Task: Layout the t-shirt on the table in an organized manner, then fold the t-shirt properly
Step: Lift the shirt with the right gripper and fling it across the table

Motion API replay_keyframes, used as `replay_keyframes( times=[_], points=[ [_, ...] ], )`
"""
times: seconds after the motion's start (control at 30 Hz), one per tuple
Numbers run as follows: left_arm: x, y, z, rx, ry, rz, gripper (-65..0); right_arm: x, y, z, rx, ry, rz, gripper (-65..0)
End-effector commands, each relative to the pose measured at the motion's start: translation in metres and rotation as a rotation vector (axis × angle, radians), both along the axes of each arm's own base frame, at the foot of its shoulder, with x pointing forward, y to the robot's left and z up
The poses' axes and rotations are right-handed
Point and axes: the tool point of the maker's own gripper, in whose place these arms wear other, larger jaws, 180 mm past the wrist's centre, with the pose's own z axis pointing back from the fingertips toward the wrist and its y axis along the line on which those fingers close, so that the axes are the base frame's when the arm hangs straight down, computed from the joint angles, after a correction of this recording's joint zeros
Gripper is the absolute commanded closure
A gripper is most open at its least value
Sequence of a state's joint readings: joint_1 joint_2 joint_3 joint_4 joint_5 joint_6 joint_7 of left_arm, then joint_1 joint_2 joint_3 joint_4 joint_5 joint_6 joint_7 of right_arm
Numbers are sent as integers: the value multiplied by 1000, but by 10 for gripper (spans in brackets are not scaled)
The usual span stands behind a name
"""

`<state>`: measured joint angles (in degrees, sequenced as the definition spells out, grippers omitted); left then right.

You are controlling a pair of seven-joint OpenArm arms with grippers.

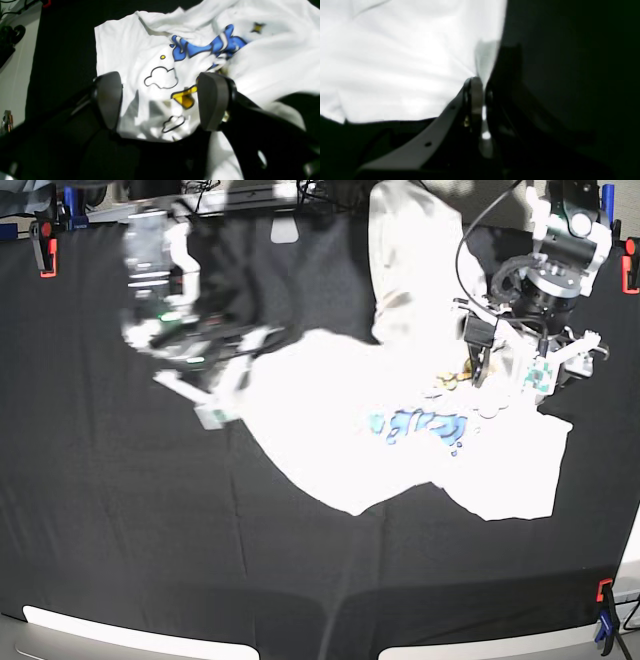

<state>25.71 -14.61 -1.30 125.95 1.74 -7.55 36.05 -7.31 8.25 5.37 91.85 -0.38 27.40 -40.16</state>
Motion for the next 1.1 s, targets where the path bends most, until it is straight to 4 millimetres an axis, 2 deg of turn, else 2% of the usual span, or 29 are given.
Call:
replay_keyframes(
  times=[0.0,0.17,0.3,0.57,0.77,0.87,0.93,1.07],
  points=[
    [4,0,12,-2,-46,-1,-446,9,-25,12,-35,-38,-39,0],
    [4,0,12,-2,-45,-2,-446,11,-118,38,-112,-87,-203,0],
    [4,0,12,-2,-46,-1,-446,6,-185,70,-165,-143,-329,0],
    [4,0,12,-2,-45,-2,-446,-16,-293,141,-317,-238,-521,0],
    [3,-1,12,-12,-44,-3,-446,-42,-355,198,-412,-314,-665,0],
    [2,-10,13,-95,-35,-16,-446,-57,-380,226,-448,-358,-735,0],
    [1,-17,14,-164,-27,-27,-446,-66,-391,242,-460,-387,-772,0],
    [-2,-31,18,-276,-14,-64,-446,-75,-399,260,-379,-442,-821,0]
  ],
)
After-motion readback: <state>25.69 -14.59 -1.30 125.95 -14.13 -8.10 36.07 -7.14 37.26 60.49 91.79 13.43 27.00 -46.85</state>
